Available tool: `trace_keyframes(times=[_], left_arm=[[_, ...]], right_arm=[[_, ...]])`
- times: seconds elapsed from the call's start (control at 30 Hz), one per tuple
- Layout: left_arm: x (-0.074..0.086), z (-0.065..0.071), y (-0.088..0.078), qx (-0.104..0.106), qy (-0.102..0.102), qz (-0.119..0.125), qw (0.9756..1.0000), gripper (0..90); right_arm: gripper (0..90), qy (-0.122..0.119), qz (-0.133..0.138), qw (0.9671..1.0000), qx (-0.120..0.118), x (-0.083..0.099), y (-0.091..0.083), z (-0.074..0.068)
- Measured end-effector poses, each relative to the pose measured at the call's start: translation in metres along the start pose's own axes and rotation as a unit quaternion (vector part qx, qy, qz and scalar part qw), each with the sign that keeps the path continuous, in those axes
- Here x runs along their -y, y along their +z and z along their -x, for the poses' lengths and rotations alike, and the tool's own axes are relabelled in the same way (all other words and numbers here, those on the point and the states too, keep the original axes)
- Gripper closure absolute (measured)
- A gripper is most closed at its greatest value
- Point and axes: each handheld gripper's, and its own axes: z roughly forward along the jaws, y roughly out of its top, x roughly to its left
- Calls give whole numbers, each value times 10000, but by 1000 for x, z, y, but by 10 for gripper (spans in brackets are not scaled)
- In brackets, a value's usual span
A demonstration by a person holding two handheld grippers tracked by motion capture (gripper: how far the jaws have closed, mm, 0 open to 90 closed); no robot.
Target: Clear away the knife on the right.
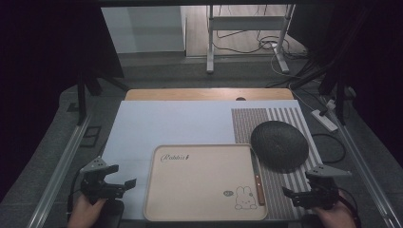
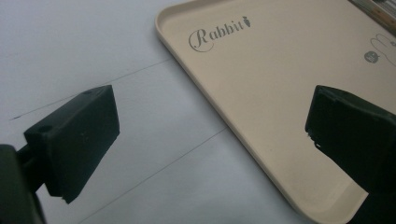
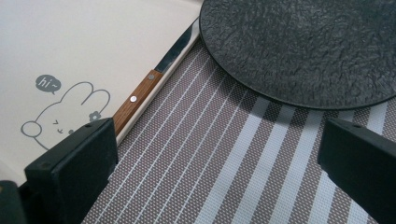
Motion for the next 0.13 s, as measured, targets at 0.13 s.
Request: trace_keyframes(times=[0.13], left_arm=[[-1, 0, 0, 0, 0, -6, 10000, 29]], right_arm=[[0, 11, 22, 10000, 6, 1, -1, 1]])
